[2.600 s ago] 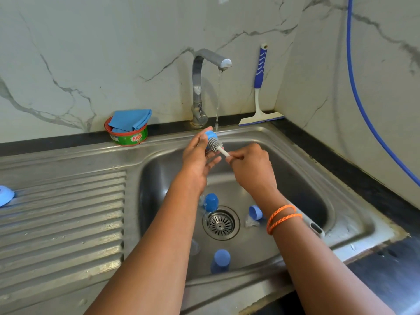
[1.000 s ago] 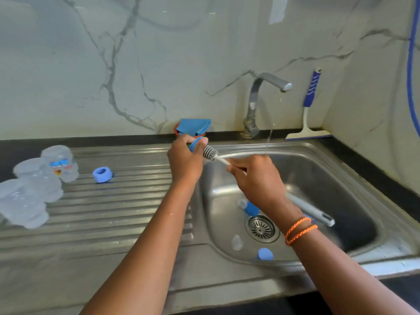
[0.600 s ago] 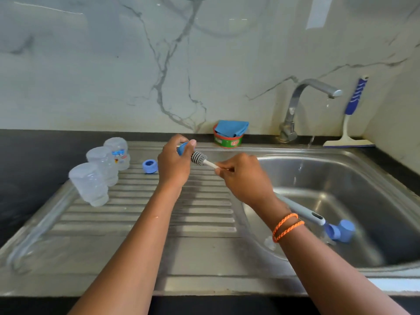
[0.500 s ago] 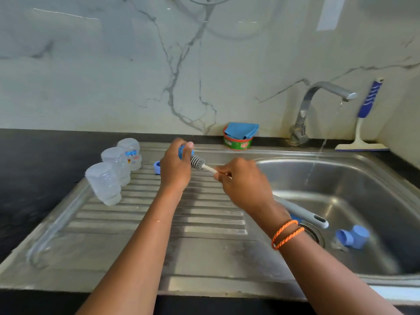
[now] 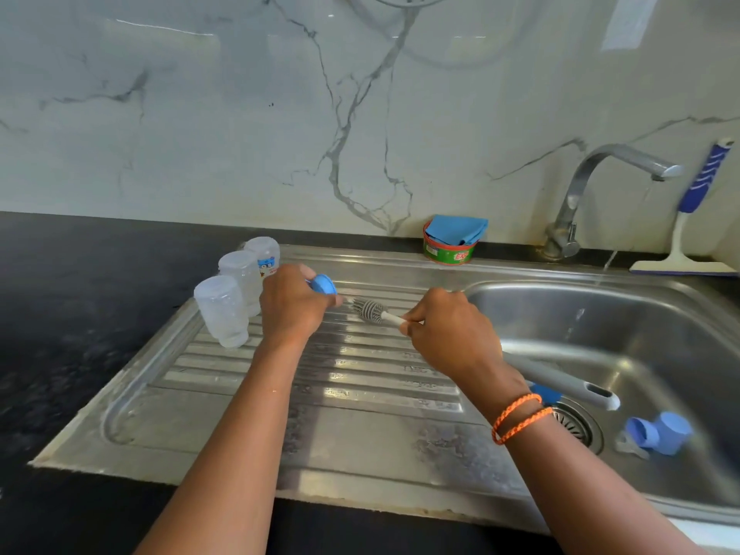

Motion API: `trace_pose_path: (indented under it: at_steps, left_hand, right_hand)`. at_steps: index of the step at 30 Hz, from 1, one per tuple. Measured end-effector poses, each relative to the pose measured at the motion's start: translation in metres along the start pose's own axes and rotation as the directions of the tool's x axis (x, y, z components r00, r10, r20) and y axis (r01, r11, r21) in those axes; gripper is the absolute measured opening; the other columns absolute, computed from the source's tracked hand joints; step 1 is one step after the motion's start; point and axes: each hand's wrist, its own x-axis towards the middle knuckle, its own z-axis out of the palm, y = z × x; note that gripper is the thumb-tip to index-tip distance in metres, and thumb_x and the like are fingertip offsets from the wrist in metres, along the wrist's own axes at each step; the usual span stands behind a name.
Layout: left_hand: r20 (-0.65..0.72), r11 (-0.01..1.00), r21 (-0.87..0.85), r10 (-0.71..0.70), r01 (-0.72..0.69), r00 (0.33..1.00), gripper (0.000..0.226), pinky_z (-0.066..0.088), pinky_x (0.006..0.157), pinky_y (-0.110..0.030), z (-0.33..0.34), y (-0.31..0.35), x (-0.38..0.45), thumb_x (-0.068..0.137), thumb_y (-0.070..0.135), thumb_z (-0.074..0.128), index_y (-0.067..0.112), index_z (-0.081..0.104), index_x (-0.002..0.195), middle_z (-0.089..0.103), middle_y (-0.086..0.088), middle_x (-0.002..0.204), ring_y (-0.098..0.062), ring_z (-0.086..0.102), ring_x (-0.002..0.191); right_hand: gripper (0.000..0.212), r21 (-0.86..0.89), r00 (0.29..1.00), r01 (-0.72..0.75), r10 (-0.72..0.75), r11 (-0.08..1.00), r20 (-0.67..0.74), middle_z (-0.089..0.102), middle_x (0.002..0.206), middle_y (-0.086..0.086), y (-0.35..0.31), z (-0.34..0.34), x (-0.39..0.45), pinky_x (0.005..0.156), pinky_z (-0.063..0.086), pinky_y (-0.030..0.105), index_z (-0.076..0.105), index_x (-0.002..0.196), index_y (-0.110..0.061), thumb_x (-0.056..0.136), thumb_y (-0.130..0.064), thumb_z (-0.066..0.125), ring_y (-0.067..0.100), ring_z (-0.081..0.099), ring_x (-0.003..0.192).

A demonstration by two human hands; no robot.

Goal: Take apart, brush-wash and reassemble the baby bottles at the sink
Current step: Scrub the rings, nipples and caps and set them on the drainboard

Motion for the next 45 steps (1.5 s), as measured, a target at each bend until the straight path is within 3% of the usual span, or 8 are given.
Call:
trace_pose_path:
  at_steps: [7,11,19,24,29,37,41,45]
  left_hand:
    - [0.036,0.924,0.382,0.002,-0.016,0.999,0.049,0.041,0.072,-0.033,0.001,-0.004,-0.007,0.089,0.024,0.082,0.013,0.066,0.134,0.057,-0.015,0.13,-0.029,0.061,0.095]
    - [0.06,0.883,0.466,-0.098,0.059,0.993,0.059,0.048,0.076,-0.037,0.002,-0.009,-0.007,0.084,0.026,0.085,0.014,0.062,0.138,0.052,-0.015,0.129,-0.032,0.061,0.1]
    - [-0.007,0.926,0.364,0.11,-0.1,0.994,0.042,0.044,0.071,-0.036,0.009,0.027,-0.021,0.088,0.039,0.082,0.01,0.07,0.115,0.064,-0.012,0.119,-0.031,0.064,0.101]
    - [0.187,0.957,0.256,0.091,-0.138,0.978,0.028,0.056,0.084,-0.038,0.053,0.073,-0.036,0.093,0.045,0.071,0.017,0.076,0.098,0.072,-0.005,0.102,-0.031,0.068,0.096]
    - [0.325,0.966,0.164,0.138,-0.2,0.936,0.021,0.053,0.088,-0.036,0.121,0.113,-0.057,0.093,0.045,0.066,0.03,0.078,0.102,0.076,-0.002,0.108,-0.031,0.069,0.106]
    - [0.527,0.94,-0.059,0.316,-0.337,0.789,0.015,0.058,0.088,-0.035,0.231,0.16,-0.088,0.092,0.037,0.068,0.028,0.079,0.092,0.078,0.01,0.096,-0.015,0.072,0.093]
    - [0.642,0.943,-0.108,0.308,-0.316,0.702,0.019,0.058,0.089,-0.035,0.286,0.179,-0.098,0.092,0.032,0.066,0.033,0.075,0.075,0.076,0.015,0.092,-0.013,0.072,0.092]
    - [0.805,0.928,-0.16,0.321,-0.337,0.5,0.013,0.061,0.088,-0.037,0.341,0.181,-0.115,0.085,0.031,0.07,0.023,0.08,0.085,0.078,0.006,0.091,-0.015,0.073,0.09]
  right_hand:
    - [0.022,0.037,1.0,-0.012,0.012,0.999,-0.01,0.068,0.097,0.001,0.007,0.006,0.001,0.077,0.062,0.046,0.076,0.113,-0.022,0.099,-0.036,0.065,0.024,0.066,0.081]
    - [0.022,0.048,1.0,-0.009,0.01,0.999,-0.008,0.068,0.097,0.0,0.009,0.005,0.0,0.076,0.063,0.046,0.076,0.113,-0.022,0.1,-0.037,0.065,0.023,0.066,0.081]
    - [0.02,0.163,0.997,-0.041,0.052,0.986,-0.063,0.07,0.094,0.001,0.024,-0.015,0.006,0.076,0.06,0.044,0.08,0.11,-0.029,0.099,-0.041,0.068,0.025,0.067,0.084]
    - [0.017,0.242,0.976,-0.141,0.176,0.96,-0.129,0.067,0.077,0.007,0.067,-0.045,0.009,0.066,0.049,0.036,0.079,0.089,-0.023,0.093,-0.029,0.064,0.035,0.065,0.08]
    - [0.02,0.292,0.931,-0.258,0.318,0.921,-0.18,0.07,0.075,0.011,0.138,-0.067,-0.003,0.074,0.061,0.056,0.079,0.084,-0.015,0.091,-0.023,0.062,0.042,0.066,0.076]
    - [0.034,0.132,0.883,-0.363,0.386,0.922,-0.268,0.076,0.1,0.009,0.239,-0.104,-0.032,0.077,0.053,0.038,0.079,0.12,-0.037,0.094,-0.019,0.067,0.035,0.07,0.095]
    - [0.033,0.157,0.833,-0.388,0.418,0.908,-0.363,0.078,0.102,0.002,0.266,-0.107,-0.034,0.087,0.059,0.04,0.08,0.118,-0.034,0.086,-0.026,0.077,0.029,0.071,0.1]
    - [0.023,0.141,0.836,-0.396,0.42,0.907,-0.354,0.075,0.091,0.003,0.28,-0.111,-0.033,0.078,0.058,0.038,0.083,0.107,-0.028,0.084,-0.022,0.079,0.027,0.07,0.086]
